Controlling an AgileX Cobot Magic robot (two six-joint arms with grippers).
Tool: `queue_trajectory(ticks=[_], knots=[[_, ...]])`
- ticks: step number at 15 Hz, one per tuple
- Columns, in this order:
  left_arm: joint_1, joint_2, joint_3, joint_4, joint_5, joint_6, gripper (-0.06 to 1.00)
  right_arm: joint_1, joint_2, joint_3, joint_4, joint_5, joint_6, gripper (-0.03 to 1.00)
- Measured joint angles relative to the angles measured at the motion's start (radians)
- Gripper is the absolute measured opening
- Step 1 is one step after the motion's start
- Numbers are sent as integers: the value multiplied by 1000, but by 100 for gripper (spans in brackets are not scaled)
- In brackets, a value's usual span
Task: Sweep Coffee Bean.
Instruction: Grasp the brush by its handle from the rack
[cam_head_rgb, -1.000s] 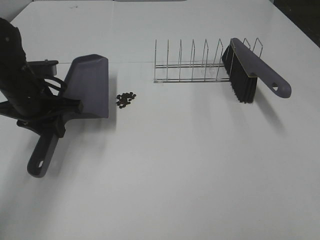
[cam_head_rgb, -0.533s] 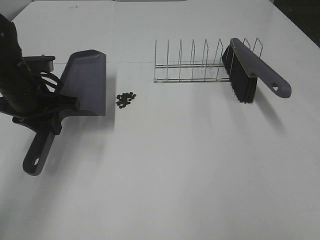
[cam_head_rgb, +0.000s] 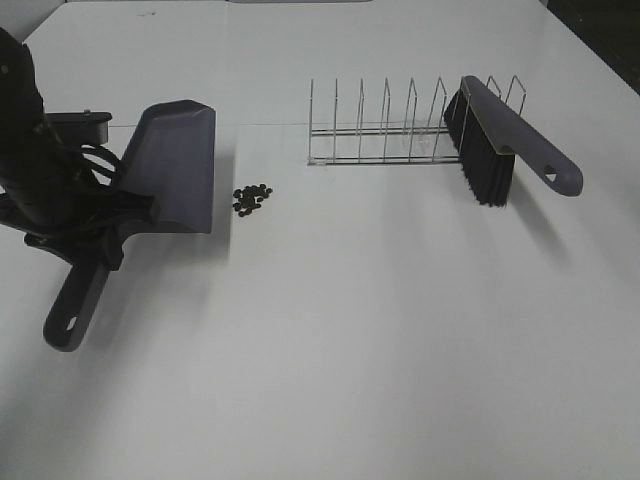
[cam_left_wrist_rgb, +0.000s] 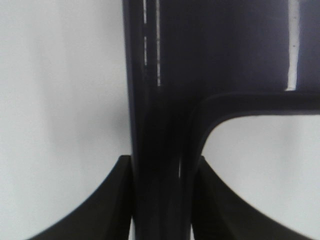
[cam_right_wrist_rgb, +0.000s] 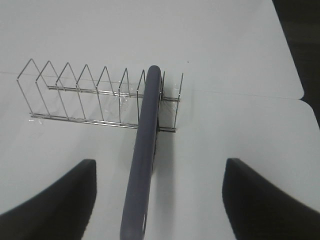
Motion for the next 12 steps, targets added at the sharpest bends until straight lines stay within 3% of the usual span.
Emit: queue_trajectory(ticks=[7,12], knots=[[0,0,0,0,0,3,27,0,568,-639,18,376,-28,62],[0,0,0,-4,1,4,27,19,899,-983,62,527,-28,56]])
